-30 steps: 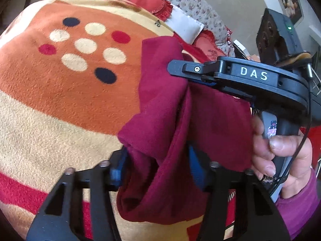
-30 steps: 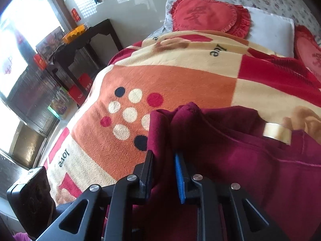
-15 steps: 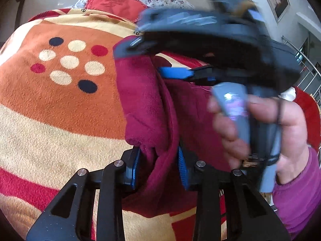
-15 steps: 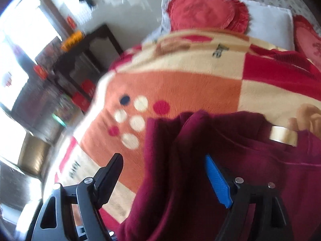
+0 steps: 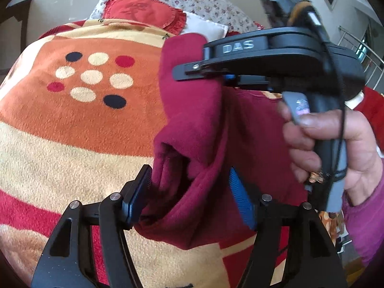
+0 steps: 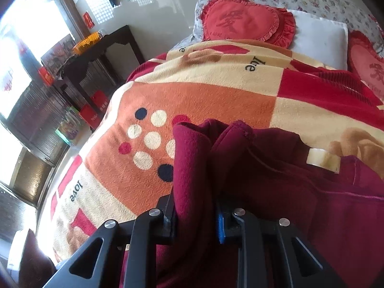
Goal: Fold small clothes
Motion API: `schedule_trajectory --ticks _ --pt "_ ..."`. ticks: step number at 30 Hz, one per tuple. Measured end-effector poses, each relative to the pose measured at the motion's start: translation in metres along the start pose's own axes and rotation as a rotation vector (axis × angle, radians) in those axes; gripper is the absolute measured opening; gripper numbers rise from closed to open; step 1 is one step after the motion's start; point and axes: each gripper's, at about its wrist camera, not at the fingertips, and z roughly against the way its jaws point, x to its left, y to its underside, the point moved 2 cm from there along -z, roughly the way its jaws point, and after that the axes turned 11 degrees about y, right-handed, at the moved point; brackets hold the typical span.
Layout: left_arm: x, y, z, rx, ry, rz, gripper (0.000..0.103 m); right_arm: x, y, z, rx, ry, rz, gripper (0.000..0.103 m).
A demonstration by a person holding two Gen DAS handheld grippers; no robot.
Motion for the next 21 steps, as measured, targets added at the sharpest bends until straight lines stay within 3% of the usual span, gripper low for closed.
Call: schedule_trajectory --ticks 3,5,8,13,21 --pt "0.003 -0.005 -0.004 0.017 0.016 0.03 0.061 -0.004 0.004 0.004 -0.01 -0.007 -0.014 0.023" --pt "-0.002 -0.007 -0.004 0.03 0.031 0.017 0.038 -0.006 0.006 0.006 -0.017 -0.013 -0.023 0.022" --pt "-0.017 -0.008 -0.002 0.045 0.034 -0.029 0.03 -0.013 0.009 0.015 -0.035 -0.022 -0.033 0.022" --pt "-0.049 -0.021 0.0 0.054 0.049 -0.091 0.028 -0.035 0.012 0.038 -0.078 -0.043 -0.066 0.022" --pt "-0.121 -0.043 -0.016 0.069 0.138 -0.194 0.024 -0.093 0.019 0.089 -0.158 -0.029 -0.128 0.02"
